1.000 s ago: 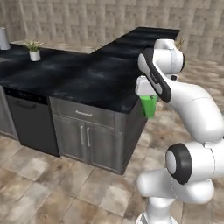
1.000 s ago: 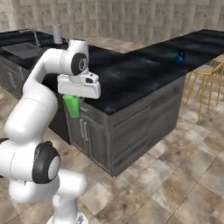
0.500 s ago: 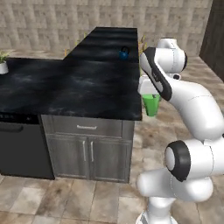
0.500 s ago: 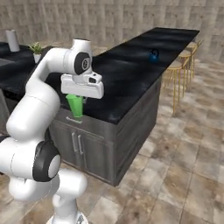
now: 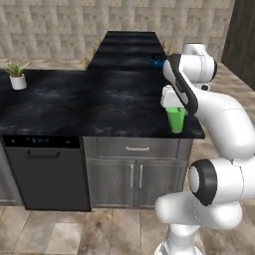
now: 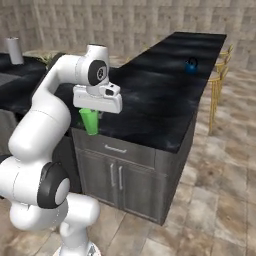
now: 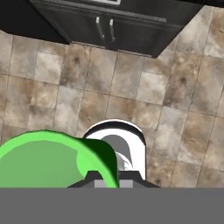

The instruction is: Pick the kettle and cup and place them in the sink. Then turn on the water.

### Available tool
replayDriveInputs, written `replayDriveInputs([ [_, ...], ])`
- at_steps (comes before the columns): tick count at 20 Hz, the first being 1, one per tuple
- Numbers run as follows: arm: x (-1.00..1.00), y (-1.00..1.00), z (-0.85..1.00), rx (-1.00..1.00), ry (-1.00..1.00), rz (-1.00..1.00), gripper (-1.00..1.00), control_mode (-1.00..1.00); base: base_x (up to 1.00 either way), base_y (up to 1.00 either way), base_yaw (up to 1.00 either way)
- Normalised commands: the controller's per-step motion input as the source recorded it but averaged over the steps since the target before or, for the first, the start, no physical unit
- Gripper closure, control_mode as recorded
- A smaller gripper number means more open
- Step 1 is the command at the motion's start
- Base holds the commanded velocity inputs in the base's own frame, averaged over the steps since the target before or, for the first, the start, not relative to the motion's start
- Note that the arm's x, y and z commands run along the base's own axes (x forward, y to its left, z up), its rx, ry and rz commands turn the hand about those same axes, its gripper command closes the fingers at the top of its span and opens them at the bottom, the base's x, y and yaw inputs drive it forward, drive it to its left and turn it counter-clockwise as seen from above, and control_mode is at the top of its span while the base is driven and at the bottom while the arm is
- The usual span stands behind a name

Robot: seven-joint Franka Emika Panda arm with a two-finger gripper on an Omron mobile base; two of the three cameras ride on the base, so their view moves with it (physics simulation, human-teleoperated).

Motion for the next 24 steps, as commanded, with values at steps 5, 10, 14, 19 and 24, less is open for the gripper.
replayDriveInputs([
  [5, 0.00, 0.00, 0.00, 0.00, 0.00, 0.00, 1.00, 1.00, 0.06, 1.00, -0.18],
  [10, 0.00, 0.00, 0.00, 0.00, 0.00, 0.00, 1.00, 1.00, 0.03, 1.00, -0.21],
  [14, 0.00, 0.00, 0.00, 0.00, 0.00, 0.00, 1.00, 1.00, 0.04, 1.00, -0.21],
  [19, 0.00, 0.00, 0.00, 0.00, 0.00, 0.00, 1.00, 1.00, 0.10, 1.00, -0.21],
  [24, 0.00, 0.00, 0.00, 0.00, 0.00, 0.00, 1.00, 1.00, 0.22, 1.00, -0.21],
])
